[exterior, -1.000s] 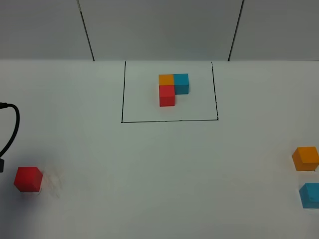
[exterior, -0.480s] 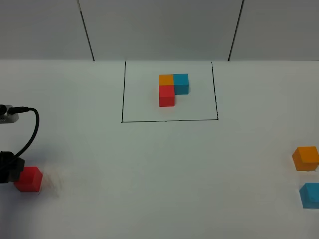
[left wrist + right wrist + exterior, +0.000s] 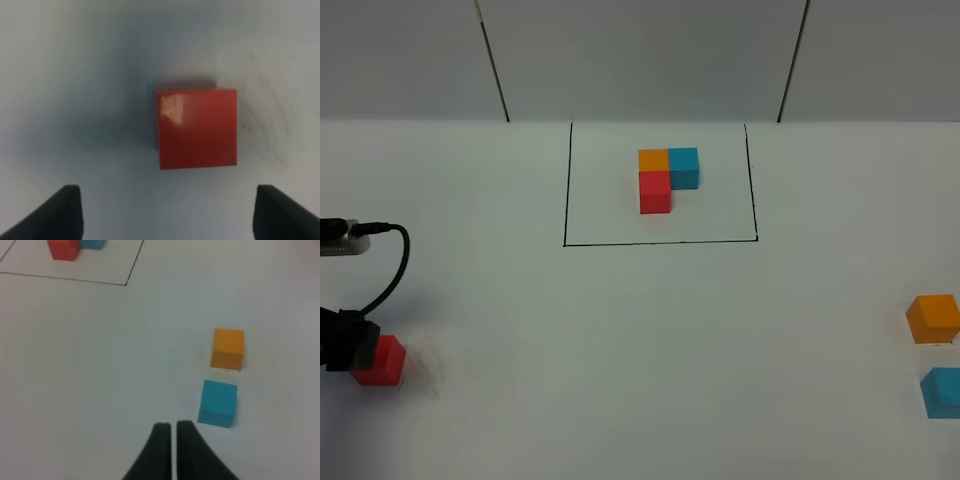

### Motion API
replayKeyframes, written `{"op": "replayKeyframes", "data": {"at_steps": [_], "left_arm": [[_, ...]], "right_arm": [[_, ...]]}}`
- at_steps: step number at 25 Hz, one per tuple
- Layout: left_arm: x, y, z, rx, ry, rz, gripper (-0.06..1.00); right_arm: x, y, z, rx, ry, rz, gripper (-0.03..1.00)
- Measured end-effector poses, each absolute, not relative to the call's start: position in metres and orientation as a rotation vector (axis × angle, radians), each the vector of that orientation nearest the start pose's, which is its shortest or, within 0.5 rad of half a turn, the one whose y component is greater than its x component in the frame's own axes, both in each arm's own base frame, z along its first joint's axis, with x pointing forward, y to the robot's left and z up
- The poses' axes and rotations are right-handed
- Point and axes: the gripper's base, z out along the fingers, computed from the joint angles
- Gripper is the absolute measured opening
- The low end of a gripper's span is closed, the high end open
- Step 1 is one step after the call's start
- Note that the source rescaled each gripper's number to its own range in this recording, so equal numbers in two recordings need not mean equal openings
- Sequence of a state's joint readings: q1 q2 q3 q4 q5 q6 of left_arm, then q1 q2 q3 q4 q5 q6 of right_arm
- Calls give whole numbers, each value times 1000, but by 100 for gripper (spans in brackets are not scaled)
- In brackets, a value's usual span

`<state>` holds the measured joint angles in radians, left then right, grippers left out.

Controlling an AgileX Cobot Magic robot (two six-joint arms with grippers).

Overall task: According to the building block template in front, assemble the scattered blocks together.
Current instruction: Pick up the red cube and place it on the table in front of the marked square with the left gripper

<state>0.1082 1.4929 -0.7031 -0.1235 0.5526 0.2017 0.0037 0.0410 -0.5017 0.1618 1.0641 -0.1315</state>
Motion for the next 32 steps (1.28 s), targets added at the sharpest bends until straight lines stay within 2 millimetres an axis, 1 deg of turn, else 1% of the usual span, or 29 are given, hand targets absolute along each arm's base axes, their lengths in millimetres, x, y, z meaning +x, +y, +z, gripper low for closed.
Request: {"op": "replayKeyframes", "data": {"at_steps": [5,10,17,32], "left_arm": [[256,22,168,6,2801,-36,73],[263,21,162,-41,2767,-62,73],[267,19,149,-37,2792,-111,73],[276,22,132,-42,2773,-78,73]], "right_arm": [[1,13,278,-144,2073,117,0],[1,13,278,-144,2073,117,0],[1,13,278,-144,2073,117,0],[1,13,278,-144,2073,117,0]]}}
